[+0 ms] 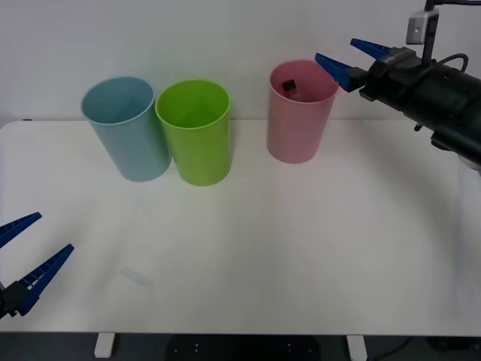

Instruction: Grasp the object on the table and drop it into the matching bin: aluminum can to the light blue bin, PET bottle to the pink bin.

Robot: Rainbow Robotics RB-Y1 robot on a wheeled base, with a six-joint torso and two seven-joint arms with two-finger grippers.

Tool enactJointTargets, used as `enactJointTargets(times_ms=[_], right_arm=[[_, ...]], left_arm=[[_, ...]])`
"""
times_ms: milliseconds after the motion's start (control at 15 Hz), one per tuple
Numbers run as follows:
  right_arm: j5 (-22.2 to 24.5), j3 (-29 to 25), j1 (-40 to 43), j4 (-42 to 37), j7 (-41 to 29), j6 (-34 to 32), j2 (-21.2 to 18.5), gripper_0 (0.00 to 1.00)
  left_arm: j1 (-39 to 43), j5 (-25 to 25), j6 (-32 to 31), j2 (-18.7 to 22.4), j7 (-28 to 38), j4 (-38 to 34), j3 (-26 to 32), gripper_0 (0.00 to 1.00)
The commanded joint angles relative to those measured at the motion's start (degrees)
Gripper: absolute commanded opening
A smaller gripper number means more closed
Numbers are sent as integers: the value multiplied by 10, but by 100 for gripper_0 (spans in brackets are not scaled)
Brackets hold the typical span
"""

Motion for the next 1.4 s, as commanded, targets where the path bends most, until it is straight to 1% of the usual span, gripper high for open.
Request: enactJointTargets(times_ms=[67, 333, 467, 733, 867, 1133, 1267, 1400], right_arm=[[-47, 0, 60, -57, 35, 0, -38, 100], [-124, -1, 132, -100, 129, -13, -91, 100], [-142, -9, 162, -108, 155, -34, -102, 100], [-138, -67, 227, -108, 159, -117, -102, 100], [-136, -88, 264, -117, 159, -143, -102, 100], [-136, -134, 353, -172, 155, -149, -101, 100], [-132, -152, 390, -192, 154, -156, -91, 100], [-92, -187, 421, -210, 146, -171, -58, 100]], left_arm=[[0, 0, 0, 0, 0, 0, 0, 100], [0, 0, 0, 0, 0, 0, 0, 100], [0, 0, 0, 0, 0, 0, 0, 100], [0, 0, 0, 0, 0, 0, 0, 100], [0, 0, 0, 0, 0, 0, 0, 100], [0, 0, 0, 0, 0, 0, 0, 100], [0, 0, 0, 0, 0, 0, 0, 100], [0, 0, 0, 0, 0, 0, 0, 100]])
